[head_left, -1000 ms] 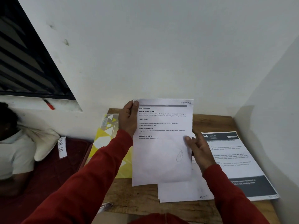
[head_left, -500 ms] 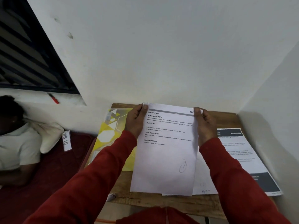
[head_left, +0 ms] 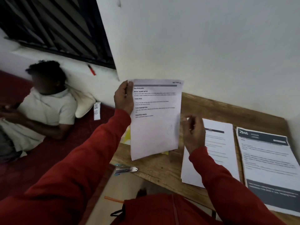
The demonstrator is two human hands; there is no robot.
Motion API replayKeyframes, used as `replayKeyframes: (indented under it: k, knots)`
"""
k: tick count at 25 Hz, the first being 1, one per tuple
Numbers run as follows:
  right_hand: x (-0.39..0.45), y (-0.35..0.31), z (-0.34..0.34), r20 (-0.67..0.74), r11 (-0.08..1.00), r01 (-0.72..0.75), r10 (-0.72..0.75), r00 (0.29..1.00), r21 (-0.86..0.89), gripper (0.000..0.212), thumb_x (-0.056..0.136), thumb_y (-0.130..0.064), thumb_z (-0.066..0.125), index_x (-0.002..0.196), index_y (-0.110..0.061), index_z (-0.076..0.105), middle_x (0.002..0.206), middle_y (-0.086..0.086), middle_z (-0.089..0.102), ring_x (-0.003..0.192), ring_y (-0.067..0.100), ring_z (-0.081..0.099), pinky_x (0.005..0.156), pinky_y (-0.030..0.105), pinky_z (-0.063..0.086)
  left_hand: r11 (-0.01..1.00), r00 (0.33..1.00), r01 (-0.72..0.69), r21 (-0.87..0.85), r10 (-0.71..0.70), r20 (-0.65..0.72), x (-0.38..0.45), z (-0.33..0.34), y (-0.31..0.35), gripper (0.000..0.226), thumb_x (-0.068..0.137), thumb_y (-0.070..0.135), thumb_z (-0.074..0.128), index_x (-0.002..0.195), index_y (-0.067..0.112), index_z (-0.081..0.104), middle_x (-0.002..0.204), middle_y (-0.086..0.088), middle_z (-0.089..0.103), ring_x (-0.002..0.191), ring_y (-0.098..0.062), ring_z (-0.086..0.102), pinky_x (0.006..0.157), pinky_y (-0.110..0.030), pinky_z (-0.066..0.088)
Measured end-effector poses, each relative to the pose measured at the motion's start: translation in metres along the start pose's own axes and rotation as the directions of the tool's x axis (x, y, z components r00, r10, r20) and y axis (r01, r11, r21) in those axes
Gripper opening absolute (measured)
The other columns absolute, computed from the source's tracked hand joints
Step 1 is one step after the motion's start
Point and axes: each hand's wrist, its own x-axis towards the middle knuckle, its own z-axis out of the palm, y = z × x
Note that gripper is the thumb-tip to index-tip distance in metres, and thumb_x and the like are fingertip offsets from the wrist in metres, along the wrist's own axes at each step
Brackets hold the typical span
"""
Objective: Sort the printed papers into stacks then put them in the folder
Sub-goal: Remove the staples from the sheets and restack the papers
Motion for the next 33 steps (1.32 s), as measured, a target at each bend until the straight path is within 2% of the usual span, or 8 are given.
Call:
replayKeyframes:
  k: [2,5,10,13,17,21,27,33]
  knots:
    - [-0.020,-0.003,0.025,0.270,0.988,0.155,-0.147,0.951,-0.009,0.008,0.092,-0.011,0.061,0.098,-0.017,0.062,0.089,0.002,0.061,0.077,0.012,0.056,0.067,0.021,0.046,1.000,0.999,0.020,0.011,-0.019,-0.040,0.002,-0.018,-0.010,0.024,0.099,0.027,0.049,0.087,0.010,0.061,0.072,0.014,0.054,0.072,-0.002,0.048,0.071,-0.029,0.043]
    - [-0.055,0.006,0.065,0.727,0.949,0.314,-0.192,0.659,-0.034,0.015,0.091,-0.021,0.058,0.102,-0.014,0.065,0.091,-0.002,0.062,0.076,0.010,0.057,0.071,0.023,0.048,0.999,0.997,0.035,0.008,-0.035,-0.065,-0.001,-0.038,-0.017,0.022,0.100,0.024,0.048,0.081,0.015,0.056,0.071,0.011,0.050,0.070,-0.006,0.045,0.067,-0.028,0.041]
    - [-0.116,0.033,0.115,0.909,0.697,0.712,-0.237,0.342,-0.086,0.051,0.083,-0.061,0.054,0.117,-0.023,0.058,0.106,0.000,0.057,0.097,0.022,0.056,0.080,0.036,0.049,0.998,0.991,0.061,0.002,-0.060,-0.117,-0.001,-0.064,-0.027,0.023,0.099,0.024,0.048,0.081,0.010,0.054,0.075,0.001,0.049,0.072,-0.007,0.043,0.069,-0.028,0.040]
    - [-0.133,0.038,0.127,0.882,0.558,0.804,-0.248,0.400,-0.208,0.064,0.071,-0.070,0.054,0.120,-0.029,0.051,0.109,-0.004,0.057,0.097,0.021,0.057,0.081,0.037,0.050,0.998,0.988,0.052,-0.025,-0.055,-0.143,0.002,-0.072,-0.025,0.021,0.100,0.019,0.048,0.084,0.009,0.056,0.077,-0.001,0.051,0.074,-0.006,0.046,0.071,-0.024,0.041]
    - [-0.125,0.038,0.137,0.873,0.621,0.754,-0.222,0.434,-0.217,0.048,0.073,-0.047,0.074,0.112,-0.026,0.057,0.105,-0.003,0.061,0.093,0.022,0.059,0.080,0.035,0.050,0.997,0.992,0.049,-0.051,-0.055,-0.114,0.009,-0.072,-0.032,0.020,0.100,0.021,0.048,0.086,0.011,0.057,0.079,-0.001,0.053,0.075,-0.007,0.048,0.072,-0.027,0.043]
    - [-0.100,0.030,0.115,0.888,0.952,0.277,-0.012,0.460,-0.131,0.043,0.089,-0.023,0.062,0.130,-0.020,0.052,0.120,0.002,0.060,0.107,0.013,0.053,0.094,0.026,0.040,0.992,0.994,0.072,-0.103,-0.080,-0.072,0.015,-0.056,-0.036,0.020,0.099,0.025,0.050,0.099,0.012,0.066,0.090,0.002,0.064,0.086,-0.009,0.057,0.082,-0.031,0.049]
    - [-0.051,0.004,0.011,0.704,0.887,-0.442,0.227,0.673,0.135,0.036,0.088,-0.017,0.060,0.123,-0.023,0.061,0.097,-0.002,0.064,0.079,0.017,0.060,0.075,0.031,0.053,0.993,0.998,0.067,-0.095,-0.065,0.026,0.026,-0.012,-0.024,0.027,0.098,0.029,0.052,0.108,0.009,0.068,0.102,-0.001,0.069,0.095,-0.012,0.061,0.092,-0.033,0.051]
    - [0.043,-0.046,-0.050,0.360,0.973,-0.174,0.111,0.926,0.149,0.030,0.086,-0.007,0.068,0.110,-0.026,0.066,0.090,-0.018,0.069,0.079,-0.002,0.060,0.074,0.015,0.047,0.999,0.962,-0.006,-0.042,0.017,0.271,-0.012,0.062,0.004,0.022,0.097,0.021,0.056,0.109,0.008,0.069,0.105,0.000,0.069,0.095,-0.001,0.057,0.088,-0.010,0.042]
